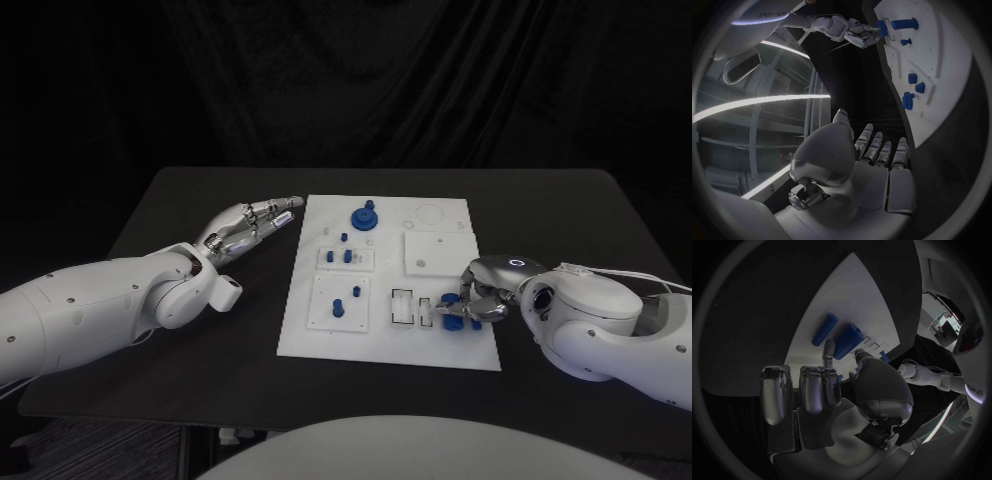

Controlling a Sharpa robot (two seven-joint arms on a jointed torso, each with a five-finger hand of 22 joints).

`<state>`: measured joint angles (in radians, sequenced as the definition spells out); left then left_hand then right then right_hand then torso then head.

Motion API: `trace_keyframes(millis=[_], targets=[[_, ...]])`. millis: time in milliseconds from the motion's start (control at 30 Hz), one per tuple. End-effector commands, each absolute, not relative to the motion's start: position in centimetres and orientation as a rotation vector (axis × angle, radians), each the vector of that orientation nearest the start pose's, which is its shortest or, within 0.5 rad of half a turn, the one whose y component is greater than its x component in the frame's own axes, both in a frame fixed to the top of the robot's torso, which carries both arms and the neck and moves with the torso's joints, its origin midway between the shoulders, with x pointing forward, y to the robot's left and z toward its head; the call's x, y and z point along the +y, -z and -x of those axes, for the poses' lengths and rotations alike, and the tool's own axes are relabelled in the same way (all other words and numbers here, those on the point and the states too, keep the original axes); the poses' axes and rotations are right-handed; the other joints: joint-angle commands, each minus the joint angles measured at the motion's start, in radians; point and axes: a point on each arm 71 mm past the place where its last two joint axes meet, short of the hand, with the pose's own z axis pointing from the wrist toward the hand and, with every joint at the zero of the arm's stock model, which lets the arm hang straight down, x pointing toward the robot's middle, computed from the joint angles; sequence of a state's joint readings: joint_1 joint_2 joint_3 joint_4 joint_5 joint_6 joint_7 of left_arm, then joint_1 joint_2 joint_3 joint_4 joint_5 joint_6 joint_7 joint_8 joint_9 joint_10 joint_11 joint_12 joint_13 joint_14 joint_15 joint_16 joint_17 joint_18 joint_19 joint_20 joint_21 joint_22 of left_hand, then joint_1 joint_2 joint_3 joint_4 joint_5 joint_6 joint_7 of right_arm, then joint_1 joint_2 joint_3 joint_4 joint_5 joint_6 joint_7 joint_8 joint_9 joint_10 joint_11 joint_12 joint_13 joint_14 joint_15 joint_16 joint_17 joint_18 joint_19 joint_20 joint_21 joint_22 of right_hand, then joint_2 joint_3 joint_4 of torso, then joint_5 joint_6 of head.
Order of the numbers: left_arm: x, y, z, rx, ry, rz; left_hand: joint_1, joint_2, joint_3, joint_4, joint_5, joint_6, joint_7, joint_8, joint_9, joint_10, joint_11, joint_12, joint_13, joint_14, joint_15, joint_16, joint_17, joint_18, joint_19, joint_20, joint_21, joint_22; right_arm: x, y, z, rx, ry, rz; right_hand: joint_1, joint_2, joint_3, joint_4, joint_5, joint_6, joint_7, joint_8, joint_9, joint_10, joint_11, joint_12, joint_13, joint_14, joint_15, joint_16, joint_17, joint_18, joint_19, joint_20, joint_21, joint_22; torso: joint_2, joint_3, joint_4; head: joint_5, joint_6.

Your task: Assemble the parts on the task board

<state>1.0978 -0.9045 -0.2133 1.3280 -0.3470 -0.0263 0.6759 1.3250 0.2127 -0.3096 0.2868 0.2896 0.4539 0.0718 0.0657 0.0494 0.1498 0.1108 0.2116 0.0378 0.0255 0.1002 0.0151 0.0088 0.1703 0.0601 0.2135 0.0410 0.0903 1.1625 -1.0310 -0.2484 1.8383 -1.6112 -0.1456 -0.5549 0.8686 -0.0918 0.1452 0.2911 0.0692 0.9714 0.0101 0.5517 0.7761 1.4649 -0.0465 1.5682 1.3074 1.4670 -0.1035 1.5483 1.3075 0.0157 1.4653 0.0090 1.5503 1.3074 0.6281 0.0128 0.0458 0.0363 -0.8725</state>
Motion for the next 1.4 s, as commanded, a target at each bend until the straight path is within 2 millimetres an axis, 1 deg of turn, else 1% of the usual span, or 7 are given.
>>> trace_keyframes(millis=[33, 433, 600, 633, 933, 1200, 1400], targets=[[27.9, 26.9, -45.2, 1.535, 1.644, 0.648, 0.011, 0.001, 0.005, 0.001, 0.006, 0.000, 0.008, -0.003, -0.001, -0.007, 0.000, -0.005, -0.001, 0.002, 0.009, -0.002, 0.000, 0.008, 0.002, 0.006, 0.005, 0.001, -22.7, 26.5, -37.9, 2.083, -0.198, 0.211, 0.006, 0.000, 0.007, -0.002, 0.002, 0.007, 0.002, -0.004, -0.001, 0.106, -0.007, 0.003, 0.263, 0.091, -0.008, -0.004, 0.199, -0.008, 0.092, -0.007, -0.005, 0.254, 0.000, -0.0012, 0.0009, 0.001, 0.000], [27.9, 26.9, -45.2, 1.542, 1.649, 0.651, 0.027, 0.010, 0.015, 0.000, 0.051, 0.003, 0.014, -0.002, 0.000, -0.008, 0.004, -0.004, -0.001, 0.003, 0.014, -0.001, 0.000, 0.010, 0.003, 0.014, 0.008, 0.002, -22.4, 27.3, -38.1, 2.103, -0.187, 0.235, 0.047, 0.016, 0.016, -0.009, 0.066, 0.011, 0.005, -0.033, -0.006, 0.106, -0.005, 0.003, 0.263, 0.090, -0.006, -0.007, 0.193, -0.007, 0.090, -0.006, -0.008, 0.252, -0.001, 0.0002, 0.0001, 0.004, 0.000], [27.9, 26.9, -45.2, 1.546, 1.649, 0.653, 0.056, 0.015, 0.028, -0.006, 0.102, 0.002, 0.014, -0.002, 0.000, -0.008, 0.004, -0.004, -0.001, 0.003, 0.015, -0.001, 0.000, 0.010, 0.003, 0.016, 0.009, 0.001, -22.1, 27.3, -38.2, 2.086, -0.216, 0.236, 0.089, 0.029, 0.028, -0.028, 0.148, 0.011, 0.007, -0.058, -0.011, 0.106, -0.003, 0.003, 0.263, 0.090, -0.006, -0.007, 0.194, -0.008, 0.091, -0.006, -0.006, 0.253, -0.001, 0.0004, -0.0002, 0.005, 0.000], [27.9, 27.0, -45.2, 1.547, 1.649, 0.653, 0.064, 0.016, 0.032, -0.007, 0.117, 0.003, 0.014, -0.001, 0.000, -0.008, 0.004, -0.004, -0.001, 0.003, 0.015, -0.001, 0.000, 0.011, 0.003, 0.016, 0.010, 0.001, -22.1, 27.3, -38.3, 2.080, -0.226, 0.235, 0.109, 0.037, 0.039, -0.040, 0.216, 0.014, 0.007, -0.066, -0.013, 0.106, -0.003, 0.003, 0.263, 0.090, -0.006, -0.007, 0.193, -0.008, 0.091, -0.006, -0.006, 0.253, -0.001, 0.0005, 0.0000, 0.006, 0.000], [27.9, 27.0, -45.2, 1.551, 1.649, 0.654, 0.090, 0.020, 0.045, -0.009, 0.158, 0.002, 0.014, -0.002, 0.000, -0.009, 0.002, -0.004, -0.001, 0.003, 0.015, -0.001, 0.000, 0.011, 0.004, 0.017, 0.011, 0.001, -21.8, 26.9, -38.1, 2.043, -0.333, 0.161, 0.179, 0.052, 0.124, -0.096, 0.504, 0.050, -0.004, -0.087, -0.012, 0.106, -0.013, 0.003, 0.263, 0.090, -0.015, -0.007, 0.194, -0.009, 0.092, -0.013, -0.003, 0.254, -0.001, 0.0010, -0.0001, 0.011, 0.000], [27.9, 27.0, -45.3, 1.555, 1.650, 0.655, 0.096, 0.021, 0.048, -0.010, 0.165, 0.005, 0.016, -0.001, 0.000, -0.010, 0.000, -0.004, -0.001, 0.003, 0.014, -0.001, 0.000, 0.011, 0.004, 0.017, 0.012, 0.001, -21.8, 26.4, -37.9, 2.052, -0.442, -0.028, 0.180, 0.041, 0.179, -0.122, 0.612, 0.070, -0.013, -0.079, 0.007, 0.106, -0.022, 0.003, 0.263, 0.089, -0.020, -0.008, 0.191, -0.008, 0.091, -0.018, -0.005, 0.253, -0.001, 0.0003, 0.0004, 0.011, 0.000], [27.8, 27.1, -45.3, 1.558, 1.650, 0.656, 0.097, 0.022, 0.049, -0.010, 0.167, 0.005, 0.017, -0.001, 0.000, -0.010, 0.000, -0.004, -0.001, 0.003, 0.014, -0.001, 0.000, 0.011, 0.004, 0.017, 0.012, 0.001, -21.9, 25.8, -38.0, 2.094, -0.510, -0.208, 0.173, 0.040, 0.182, -0.121, 0.618, 0.069, -0.012, -0.079, 0.010, 0.106, -0.022, 0.003, 0.263, 0.088, -0.020, -0.011, 0.184, -0.006, 0.088, -0.019, -0.011, 0.251, -0.001, -0.0009, 0.0006, 0.011, 0.000]])
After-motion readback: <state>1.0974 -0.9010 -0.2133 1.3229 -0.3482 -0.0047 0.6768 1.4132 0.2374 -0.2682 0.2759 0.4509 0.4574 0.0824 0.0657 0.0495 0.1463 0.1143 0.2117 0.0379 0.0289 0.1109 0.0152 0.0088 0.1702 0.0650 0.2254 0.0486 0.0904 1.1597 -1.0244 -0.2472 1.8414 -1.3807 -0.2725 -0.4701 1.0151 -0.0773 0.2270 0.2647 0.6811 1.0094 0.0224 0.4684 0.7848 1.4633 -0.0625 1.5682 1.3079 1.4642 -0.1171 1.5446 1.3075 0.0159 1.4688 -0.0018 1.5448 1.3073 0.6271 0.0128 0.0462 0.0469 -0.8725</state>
